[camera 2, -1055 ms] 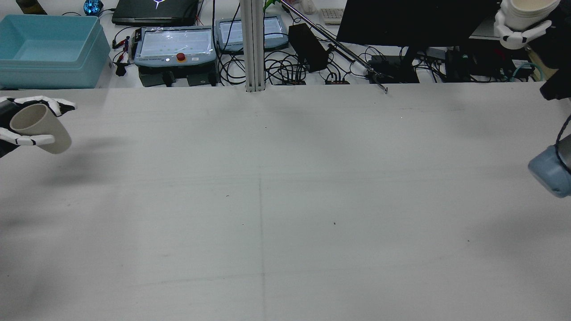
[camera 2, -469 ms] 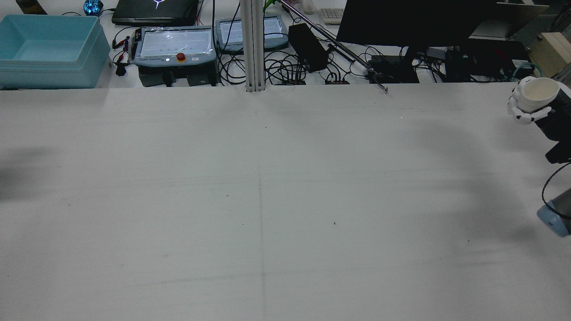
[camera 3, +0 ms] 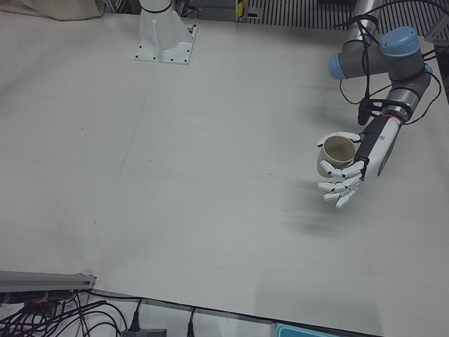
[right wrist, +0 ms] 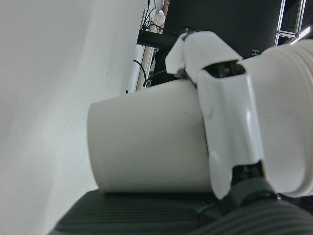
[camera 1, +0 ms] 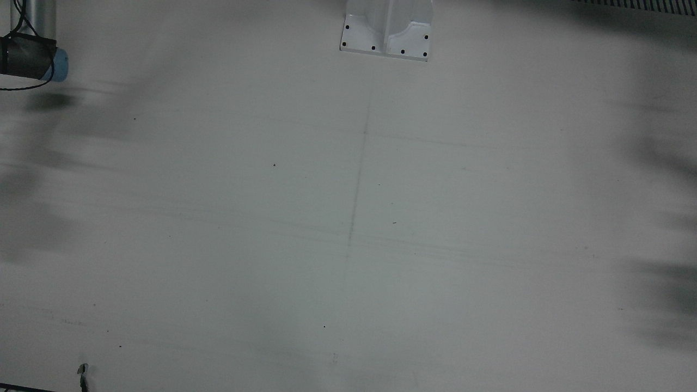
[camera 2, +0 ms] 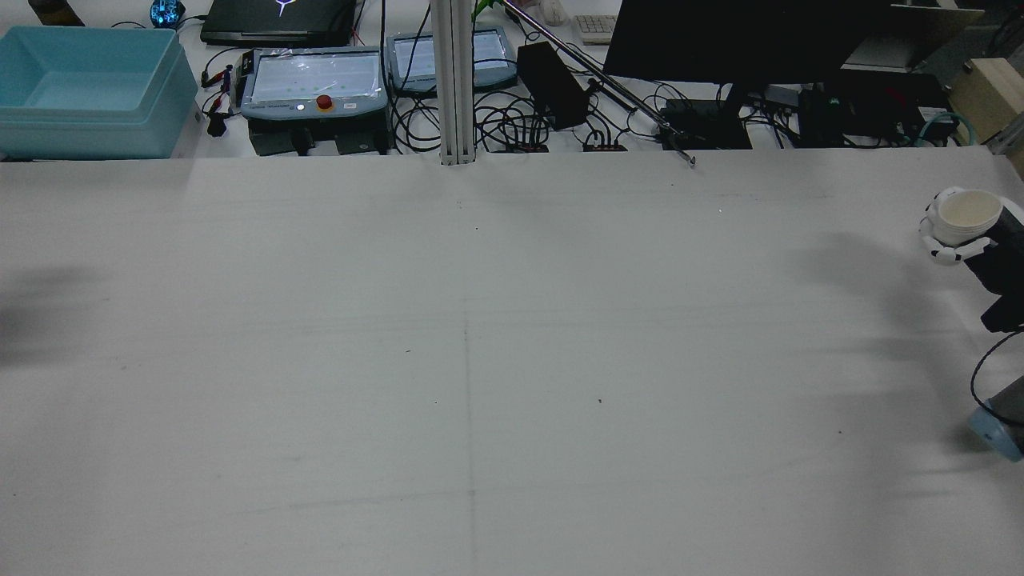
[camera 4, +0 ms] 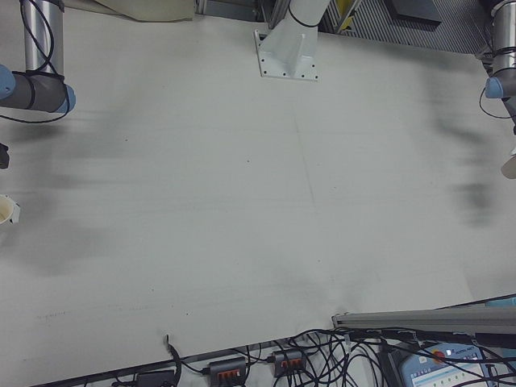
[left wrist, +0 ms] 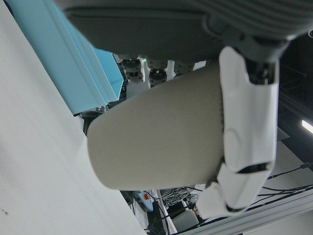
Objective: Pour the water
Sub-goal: 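Lower the right-held cup upright onto the table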
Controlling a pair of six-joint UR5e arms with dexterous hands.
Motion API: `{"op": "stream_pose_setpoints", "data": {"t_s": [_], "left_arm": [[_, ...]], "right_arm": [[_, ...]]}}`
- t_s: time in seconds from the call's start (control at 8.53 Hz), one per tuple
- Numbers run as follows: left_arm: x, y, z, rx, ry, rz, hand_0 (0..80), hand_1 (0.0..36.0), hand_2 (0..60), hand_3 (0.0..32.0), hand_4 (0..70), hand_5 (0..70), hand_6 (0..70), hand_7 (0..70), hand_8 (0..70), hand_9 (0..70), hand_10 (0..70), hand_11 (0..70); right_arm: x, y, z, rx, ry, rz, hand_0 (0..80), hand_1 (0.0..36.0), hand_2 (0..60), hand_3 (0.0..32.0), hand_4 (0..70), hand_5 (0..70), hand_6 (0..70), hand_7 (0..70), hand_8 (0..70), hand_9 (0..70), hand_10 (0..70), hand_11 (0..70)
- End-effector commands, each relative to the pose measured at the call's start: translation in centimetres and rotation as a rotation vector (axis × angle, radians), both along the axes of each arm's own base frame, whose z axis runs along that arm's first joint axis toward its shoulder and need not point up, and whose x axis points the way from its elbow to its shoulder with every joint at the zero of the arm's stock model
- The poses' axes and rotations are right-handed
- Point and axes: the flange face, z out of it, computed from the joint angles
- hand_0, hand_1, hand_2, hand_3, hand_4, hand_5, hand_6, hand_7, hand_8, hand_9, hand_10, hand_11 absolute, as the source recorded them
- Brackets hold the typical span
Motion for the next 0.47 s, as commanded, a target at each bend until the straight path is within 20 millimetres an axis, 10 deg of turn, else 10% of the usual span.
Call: {"op": "stream_pose_setpoints", "data": {"t_s": [0.0, 0.12, 0.35], "left_arm": [[0.0, 0.2, 1.8, -0.009, -0.011, 0.000, 60.2, 31.6, 60.0, 0.0, 63.7, 70.0, 24.3, 29.5, 18.6, 17.6, 5.7, 10.1], [0.0, 0.3, 2.6, 0.000, -0.034, -0.004, 60.3, 30.7, 60.0, 0.0, 63.4, 70.0, 24.2, 29.4, 18.6, 17.7, 5.7, 10.0], [2.1, 0.7, 3.8, 0.010, -0.066, 0.032, 61.1, 26.3, 46.1, 0.0, 62.2, 70.0, 23.9, 28.9, 18.7, 17.7, 5.5, 9.6]], "right_arm": [[-0.3, -0.8, -1.8, 0.037, -0.038, 0.002, 66.9, 23.2, 1.6, 0.0, 16.9, 70.0, 18.5, 34.7, 20.7, 22.4, 14.3, 23.0], [-0.1, -1.9, -4.0, 0.081, -0.059, 0.014, 61.0, 18.6, 0.0, 0.0, 13.4, 60.2, 8.8, 13.1, 8.9, 3.2, 5.6, 10.1], [0.4, -3.0, -6.9, 0.133, -0.077, 0.023, 57.5, 15.8, 0.0, 0.0, 7.1, 50.9, 4.8, 7.7, 6.5, 0.9, 3.9, 7.5]]}}
